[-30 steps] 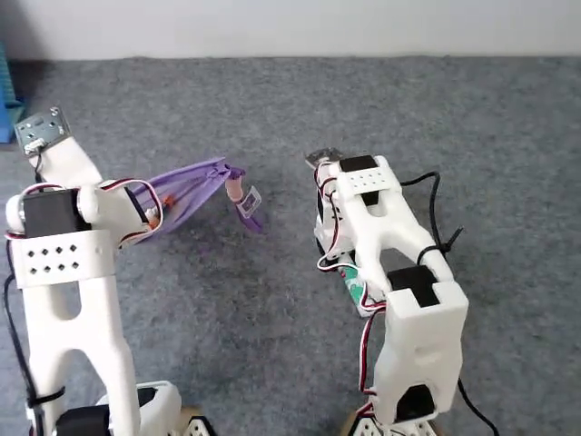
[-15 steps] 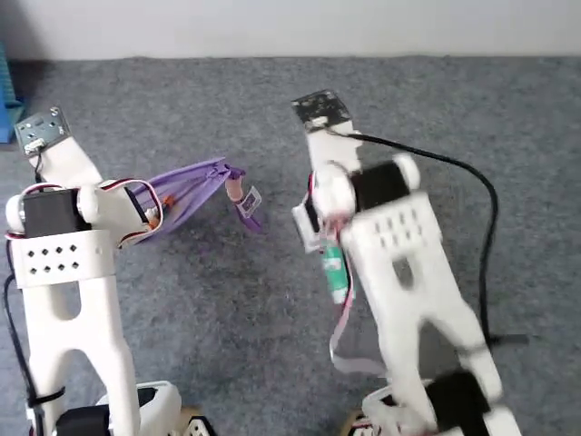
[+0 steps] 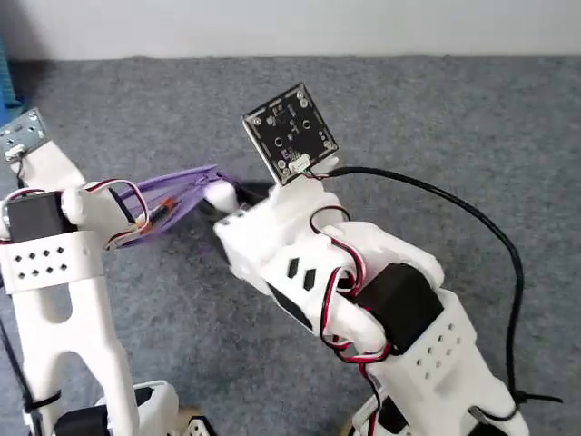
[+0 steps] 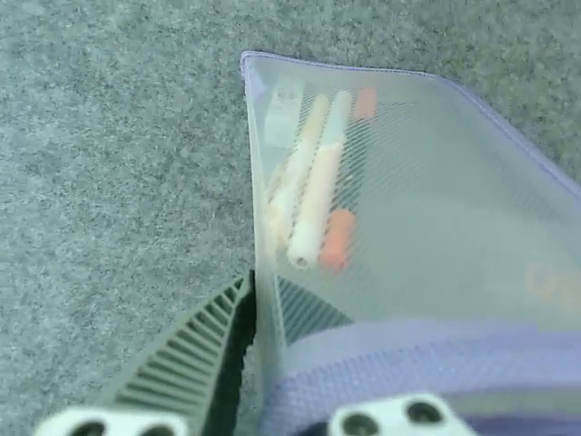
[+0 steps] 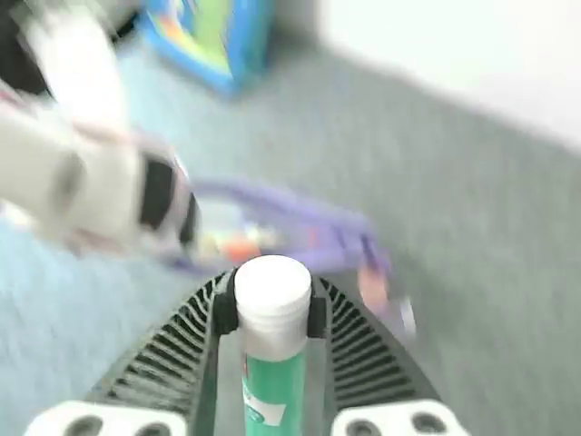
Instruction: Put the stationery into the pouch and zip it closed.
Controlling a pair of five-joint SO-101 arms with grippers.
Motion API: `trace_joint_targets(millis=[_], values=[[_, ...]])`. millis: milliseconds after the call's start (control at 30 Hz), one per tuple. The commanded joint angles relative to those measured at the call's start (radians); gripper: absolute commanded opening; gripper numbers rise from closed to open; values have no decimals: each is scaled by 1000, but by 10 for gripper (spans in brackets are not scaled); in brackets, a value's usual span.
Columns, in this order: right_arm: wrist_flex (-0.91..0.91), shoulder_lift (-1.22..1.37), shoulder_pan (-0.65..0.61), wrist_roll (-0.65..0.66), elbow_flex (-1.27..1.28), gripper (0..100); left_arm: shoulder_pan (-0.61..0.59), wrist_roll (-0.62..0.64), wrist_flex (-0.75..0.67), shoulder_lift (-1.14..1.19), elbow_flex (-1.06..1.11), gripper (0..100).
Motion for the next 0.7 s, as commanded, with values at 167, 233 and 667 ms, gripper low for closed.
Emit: trace_joint_targets(millis=[167,233,667], values=[[-400,90,-71,-6,-14,9,-6,17,28,-6,2,13],[-430,143,-70,-6,-14,9,-6,17,28,-6,2,13],[-607,409,13,-6,-14,9,-9,17,28,-6,2,13]])
